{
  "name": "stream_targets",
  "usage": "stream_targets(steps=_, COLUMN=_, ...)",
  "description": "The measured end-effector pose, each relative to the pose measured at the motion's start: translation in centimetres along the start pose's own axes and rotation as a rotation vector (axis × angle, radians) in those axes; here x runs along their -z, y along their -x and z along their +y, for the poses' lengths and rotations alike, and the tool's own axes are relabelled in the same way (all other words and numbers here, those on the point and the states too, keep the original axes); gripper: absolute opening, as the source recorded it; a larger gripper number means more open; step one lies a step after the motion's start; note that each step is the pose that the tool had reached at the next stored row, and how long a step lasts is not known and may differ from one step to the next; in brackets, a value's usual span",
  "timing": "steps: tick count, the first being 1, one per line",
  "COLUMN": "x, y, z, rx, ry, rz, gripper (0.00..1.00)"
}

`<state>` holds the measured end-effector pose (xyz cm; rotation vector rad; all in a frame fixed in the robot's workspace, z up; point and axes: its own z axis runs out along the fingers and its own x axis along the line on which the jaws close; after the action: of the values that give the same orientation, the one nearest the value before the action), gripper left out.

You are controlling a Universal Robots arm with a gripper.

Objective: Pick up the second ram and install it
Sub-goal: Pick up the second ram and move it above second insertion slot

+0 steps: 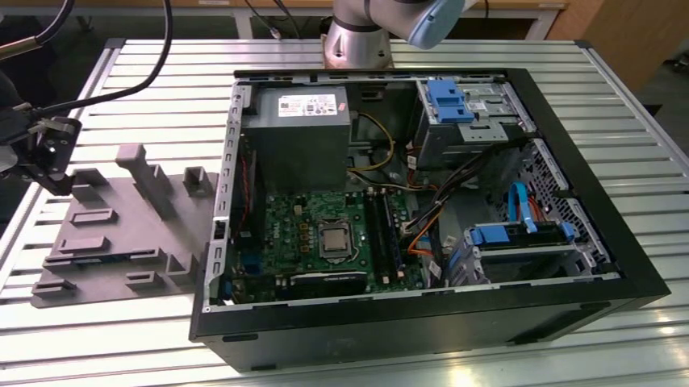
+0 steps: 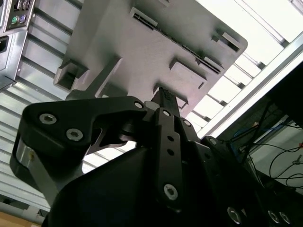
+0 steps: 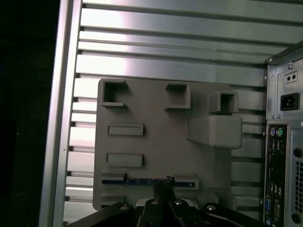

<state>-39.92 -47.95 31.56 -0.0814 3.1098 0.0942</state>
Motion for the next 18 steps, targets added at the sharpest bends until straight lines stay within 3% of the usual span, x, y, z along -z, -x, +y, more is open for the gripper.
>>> stream_targets(steps=18, x=0.00, y=0.00, z=0.00, rx=0.112, ry=0.0035, rz=0.0067, gripper=0.11)
